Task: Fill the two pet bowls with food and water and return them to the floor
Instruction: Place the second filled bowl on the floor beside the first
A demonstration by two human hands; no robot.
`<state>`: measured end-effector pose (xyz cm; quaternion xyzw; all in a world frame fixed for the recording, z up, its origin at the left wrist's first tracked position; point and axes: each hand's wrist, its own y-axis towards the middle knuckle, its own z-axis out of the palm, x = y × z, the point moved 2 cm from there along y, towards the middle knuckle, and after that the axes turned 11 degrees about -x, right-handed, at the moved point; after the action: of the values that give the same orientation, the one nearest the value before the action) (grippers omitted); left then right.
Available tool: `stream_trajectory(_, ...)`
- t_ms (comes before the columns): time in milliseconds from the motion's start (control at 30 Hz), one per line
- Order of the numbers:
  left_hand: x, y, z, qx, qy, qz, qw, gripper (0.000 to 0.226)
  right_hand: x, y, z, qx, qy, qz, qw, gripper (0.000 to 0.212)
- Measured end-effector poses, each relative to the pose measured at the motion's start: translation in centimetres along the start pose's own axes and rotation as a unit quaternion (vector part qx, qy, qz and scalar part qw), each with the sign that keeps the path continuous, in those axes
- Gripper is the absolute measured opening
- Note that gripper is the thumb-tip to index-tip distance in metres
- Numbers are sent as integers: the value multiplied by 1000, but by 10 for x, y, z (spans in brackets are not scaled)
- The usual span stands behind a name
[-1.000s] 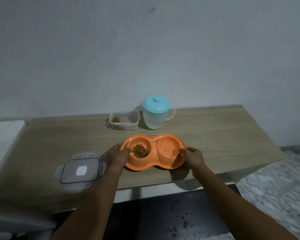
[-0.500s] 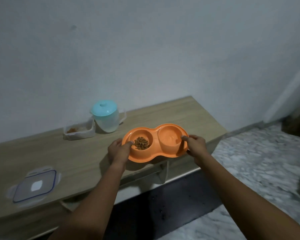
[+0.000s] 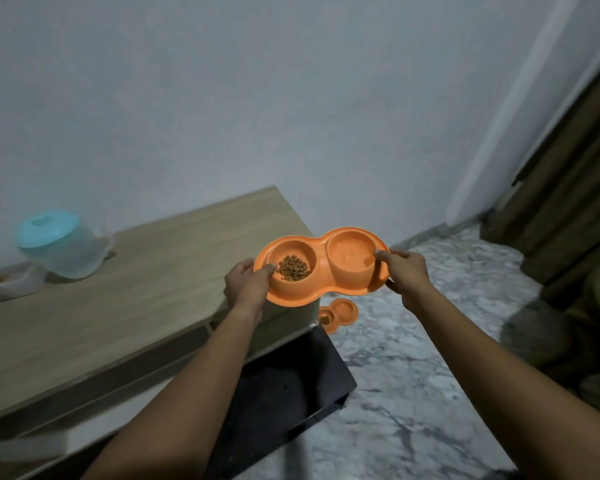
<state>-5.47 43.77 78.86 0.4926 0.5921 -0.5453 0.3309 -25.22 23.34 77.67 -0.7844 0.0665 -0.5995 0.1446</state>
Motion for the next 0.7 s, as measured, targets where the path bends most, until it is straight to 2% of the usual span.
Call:
stream_trajectory(133, -3, -22, 70, 34, 5, 6, 999, 34, 6, 51, -49, -24, 6, 5, 1000, 42)
stream_trajectory(300, 2, -25, 160, 63, 20, 7, 998, 47, 13, 113, -84, -56, 17, 12, 998, 27)
stream_trajectory(400, 5, -22, 216, 83, 36, 4, 996, 45, 15, 155, -102, -83, 9, 21, 996, 21)
stream_trajectory(567, 0, -16, 285, 88, 43, -2, 995, 50, 29, 216, -116, -94, 11, 25, 995, 30)
stream_trajectory(633, -4, -14, 307, 80, 49, 1, 996, 50, 33, 242, -116, -87, 15, 31, 996, 26)
stream_trajectory(700, -6, -9, 330, 70, 55, -1, 996, 50, 35, 268, -116, -79, 5, 33, 996, 11)
